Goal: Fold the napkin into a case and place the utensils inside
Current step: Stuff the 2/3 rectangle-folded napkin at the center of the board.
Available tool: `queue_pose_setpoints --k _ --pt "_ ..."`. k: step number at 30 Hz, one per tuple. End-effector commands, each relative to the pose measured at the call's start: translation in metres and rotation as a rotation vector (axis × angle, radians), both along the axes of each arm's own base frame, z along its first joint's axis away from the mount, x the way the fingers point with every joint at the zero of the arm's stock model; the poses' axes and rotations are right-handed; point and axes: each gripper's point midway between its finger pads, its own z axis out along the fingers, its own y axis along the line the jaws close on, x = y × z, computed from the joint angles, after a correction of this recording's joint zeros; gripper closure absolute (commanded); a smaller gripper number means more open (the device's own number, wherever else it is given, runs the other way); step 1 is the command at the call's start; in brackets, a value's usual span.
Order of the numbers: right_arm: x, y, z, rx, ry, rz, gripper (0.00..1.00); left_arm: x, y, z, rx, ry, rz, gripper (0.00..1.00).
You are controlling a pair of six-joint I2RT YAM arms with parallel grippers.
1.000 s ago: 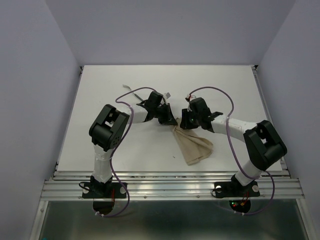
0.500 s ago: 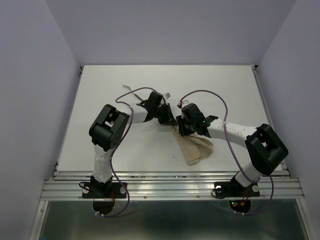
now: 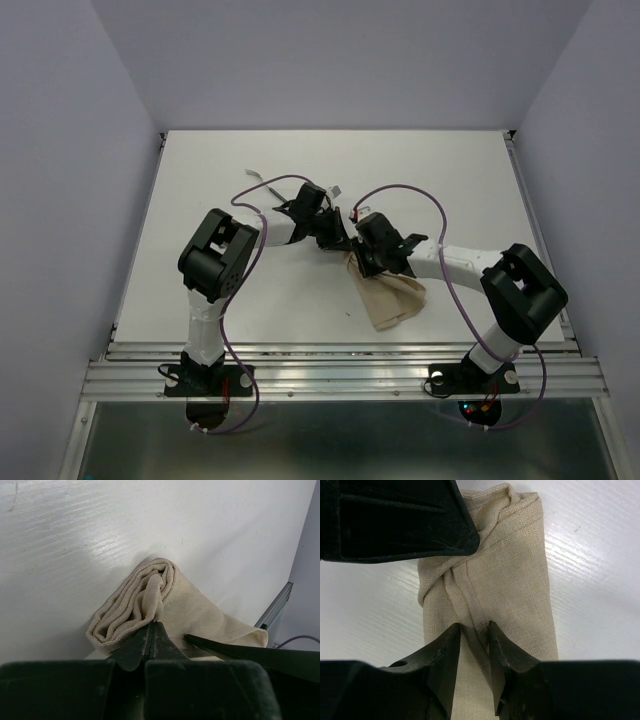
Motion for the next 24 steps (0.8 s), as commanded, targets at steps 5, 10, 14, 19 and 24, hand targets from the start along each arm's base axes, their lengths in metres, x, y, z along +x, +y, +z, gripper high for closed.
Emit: queue_pose_setpoints --k 5,10,14,19,24 --pt "0.017 0.009 0.014 -0.002 -0.073 -0.028 0.9 -0.002 -0.007 0.021 -0.029 -0.038 -0.036 1.0" --pt "0.019 0.019 0.021 0.03 -0.088 -0.013 0.99 -0.004 -0.007 0.025 -0.036 -0.038 -0.038 1.0" --pt "0.019 0.029 0.027 0.063 -0.094 0.009 0.99 -0.005 -0.008 0.033 -0.047 -0.048 -0.039 1.0" --pt "0.021 0.037 0.033 0.079 -0.104 0.02 0.99 -0.005 -0.011 0.041 -0.059 -0.056 -0.041 1.0" --pt "0.027 0.04 0.04 0.093 -0.125 0.004 0.99 -0.007 -0.011 0.042 -0.061 -0.053 -0.039 1.0"
